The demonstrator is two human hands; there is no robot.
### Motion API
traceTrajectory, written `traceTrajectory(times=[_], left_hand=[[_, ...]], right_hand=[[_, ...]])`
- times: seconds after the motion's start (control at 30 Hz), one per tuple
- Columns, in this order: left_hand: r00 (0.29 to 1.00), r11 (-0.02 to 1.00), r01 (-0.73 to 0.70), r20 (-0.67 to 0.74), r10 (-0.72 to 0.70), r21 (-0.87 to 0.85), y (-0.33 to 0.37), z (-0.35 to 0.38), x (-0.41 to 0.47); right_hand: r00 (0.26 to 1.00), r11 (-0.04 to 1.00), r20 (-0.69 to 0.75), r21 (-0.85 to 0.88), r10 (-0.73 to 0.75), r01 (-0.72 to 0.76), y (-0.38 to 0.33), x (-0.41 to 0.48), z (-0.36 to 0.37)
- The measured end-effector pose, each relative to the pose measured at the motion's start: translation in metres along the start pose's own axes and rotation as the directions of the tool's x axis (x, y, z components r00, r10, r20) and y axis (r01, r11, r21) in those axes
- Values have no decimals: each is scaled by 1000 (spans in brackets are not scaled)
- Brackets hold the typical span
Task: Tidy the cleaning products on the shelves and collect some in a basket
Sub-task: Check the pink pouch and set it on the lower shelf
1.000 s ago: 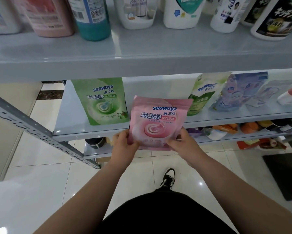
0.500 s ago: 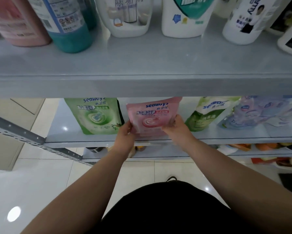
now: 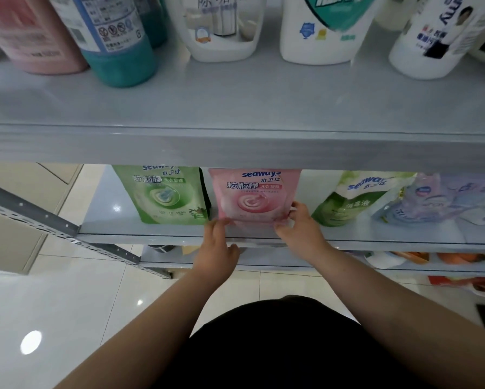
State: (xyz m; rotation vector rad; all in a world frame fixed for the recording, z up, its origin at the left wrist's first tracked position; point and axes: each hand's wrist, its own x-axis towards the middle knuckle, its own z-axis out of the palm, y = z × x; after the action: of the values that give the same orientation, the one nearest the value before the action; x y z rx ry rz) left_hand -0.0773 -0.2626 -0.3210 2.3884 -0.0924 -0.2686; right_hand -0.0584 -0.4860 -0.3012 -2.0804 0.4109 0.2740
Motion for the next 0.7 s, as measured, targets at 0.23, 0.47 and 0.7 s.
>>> traceTrajectory(times=[0.23,0.47,0.7], left_hand=[[946,829,-221,318,55,513,-17,6,12],[932,834,-298,328,151,464,-12,-18,-11],[888,789,-423,377,262,446,5,-34,-45]], right_hand=[[998,996,67,-84,11,-5,4,-9,8],[998,973,45,-225,-49,58,6,-52,-1],[989,787,128,-602,-77,139,14,-123,-4]])
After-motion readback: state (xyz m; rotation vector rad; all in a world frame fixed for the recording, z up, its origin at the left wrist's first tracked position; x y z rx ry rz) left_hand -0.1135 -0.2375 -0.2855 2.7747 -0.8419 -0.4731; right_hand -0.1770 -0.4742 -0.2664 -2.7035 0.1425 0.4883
